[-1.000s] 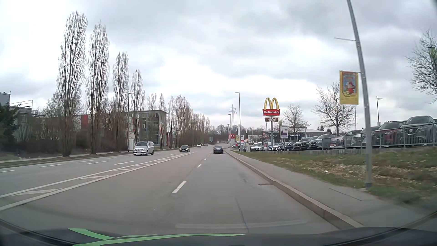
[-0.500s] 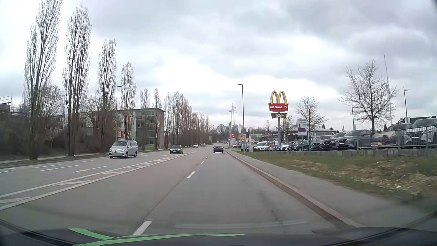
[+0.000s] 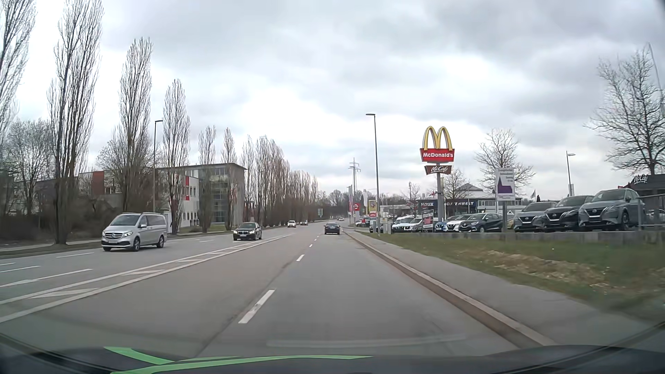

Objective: Follow the waypoints while adhering to traffic rules and regulations

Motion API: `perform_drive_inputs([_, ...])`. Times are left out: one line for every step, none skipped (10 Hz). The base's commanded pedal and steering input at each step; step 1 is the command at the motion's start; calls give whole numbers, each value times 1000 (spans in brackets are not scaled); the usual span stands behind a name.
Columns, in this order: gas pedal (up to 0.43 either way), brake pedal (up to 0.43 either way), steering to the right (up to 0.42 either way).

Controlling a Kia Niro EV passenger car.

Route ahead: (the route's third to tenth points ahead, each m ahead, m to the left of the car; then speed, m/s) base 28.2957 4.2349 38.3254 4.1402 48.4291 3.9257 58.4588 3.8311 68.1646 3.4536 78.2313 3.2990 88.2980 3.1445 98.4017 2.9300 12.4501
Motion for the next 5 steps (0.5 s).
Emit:
perform_drive_inputs([47,0,-1])
perform_drive_inputs([47,0,0])
perform_drive_inputs([47,0,-1])
perform_drive_inputs([47,0,0])
perform_drive_inputs([47,0,0])
